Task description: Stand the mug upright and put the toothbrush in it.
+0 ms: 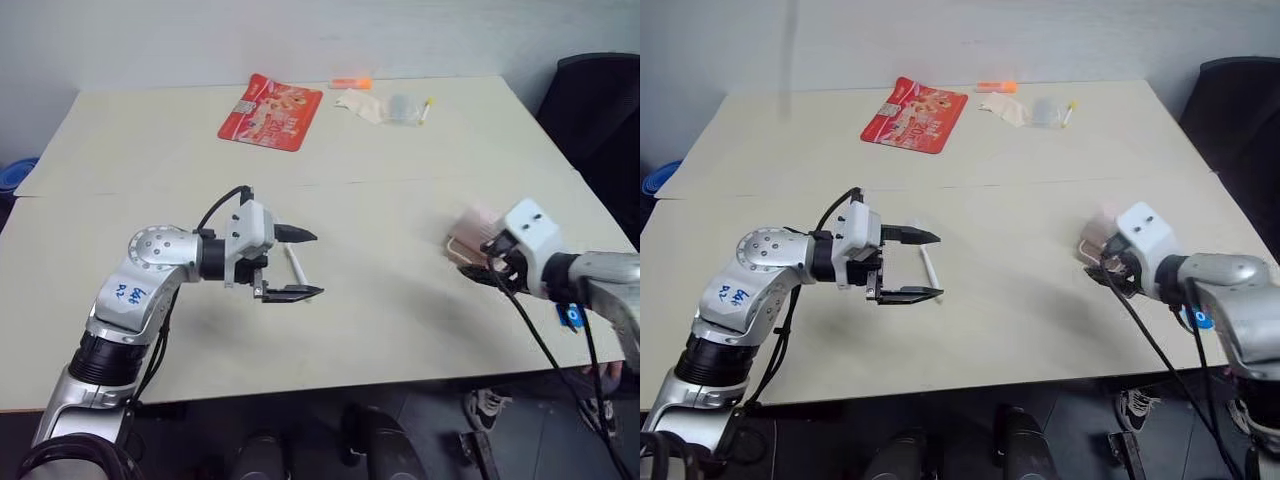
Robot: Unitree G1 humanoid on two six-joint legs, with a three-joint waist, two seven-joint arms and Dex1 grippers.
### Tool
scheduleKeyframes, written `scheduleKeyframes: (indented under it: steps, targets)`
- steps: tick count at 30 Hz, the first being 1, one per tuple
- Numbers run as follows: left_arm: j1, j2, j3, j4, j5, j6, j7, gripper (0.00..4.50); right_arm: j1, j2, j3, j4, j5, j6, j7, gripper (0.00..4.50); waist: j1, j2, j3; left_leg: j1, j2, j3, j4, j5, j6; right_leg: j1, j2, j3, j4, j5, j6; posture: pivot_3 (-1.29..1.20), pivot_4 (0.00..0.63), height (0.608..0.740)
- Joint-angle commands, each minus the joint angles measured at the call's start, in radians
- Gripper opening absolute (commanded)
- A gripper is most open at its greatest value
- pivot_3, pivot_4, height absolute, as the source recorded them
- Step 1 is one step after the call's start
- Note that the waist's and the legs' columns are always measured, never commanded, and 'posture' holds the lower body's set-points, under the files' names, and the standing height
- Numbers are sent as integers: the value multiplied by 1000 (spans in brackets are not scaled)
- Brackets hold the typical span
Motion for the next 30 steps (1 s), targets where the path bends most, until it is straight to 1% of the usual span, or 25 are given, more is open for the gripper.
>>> scheduleKeyframes:
  steps: [1, 10, 16, 17, 19, 21, 24, 26, 28, 30]
  targets:
    - [14, 20, 34, -67, -12, 10, 16, 4500, -76, 23, 69, 111, -73, -67, -25, 2842, -3, 0, 0, 0, 0, 0, 0, 0, 0, 0, 0, 0, 0, 0, 0, 0, 150, 740]
    - [59, 39, 52, -128, -20, 42, 42, 4500, -195, 105, 179, 286, -133, -151, 12, 2842, -8, 0, 0, 1, 1, 1, 0, 0, 0, 0, 0, 1, 0, 0, 0, 0, 150, 740]
    - [51, 41, 55, -125, -15, 45, 47, 4500, -329, 185, 245, 513, -189, -228, 48, 2842, -10, 0, 0, 2, 1, 2, 0, 0, 0, 0, 0, 1, 1, 0, 0, 0, 150, 740]
    - [48, 41, 55, -124, -15, 46, 48, 4500, -343, 193, 248, 535, -194, -232, 54, 2457, -10, 0, 0, 2, 1, 2, 0, 0, 0, 0, 0, 1, 1, 0, 0, 0, 150, 740]
    - [45, 43, 58, -125, -16, 47, 50, 4500, -364, 202, 250, 571, -201, -241, 69, 1990, -10, 0, 0, 2, 2, 1, 0, 0, 0, 0, 0, 1, 2, 0, 0, 0, 150, 740]
    - [45, 46, 64, -126, -16, 48, 53, 4500, -371, 203, 251, 585, -208, -250, 83, 1267, -9, 0, 0, 1, 2, 1, 0, 0, 0, 0, 0, 1, 2, 0, 0, 0, 150, 740]
    - [48, 49, 74, -129, -18, 55, 59, 4500, -366, 204, 240, 577, -213, -247, 103, 438, -11, 0, 0, 2, 3, 2, 0, 0, 0, 0, -1, 1, 2, 0, 0, 0, 150, 740]
    - [52, 53, 83, -135, -24, 64, 63, 4500, -362, 207, 221, 568, -206, -237, 108, 81, -11, -1, 0, 2, 3, 1, 0, 0, 0, 0, -1, 1, 2, 0, 0, 0, 150, 740]
    - [57, 58, 93, -140, -27, 72, 68, 4500, -362, 217, 197, 558, -194, -235, 112, 20, -11, -1, -1, 2, 3, 1, 0, 0, -1, 1, 0, 1, 2, 0, 0, 0, 150, 740]
    - [63, 66, 109, -143, -31, 80, 74, 4500, -369, 249, 152, 528, -148, -243, 123, 20, -12, -1, -1, 2, 3, 1, 0, 0, -1, 1, -1, 1, 2, 0, 0, 0, 150, 740]
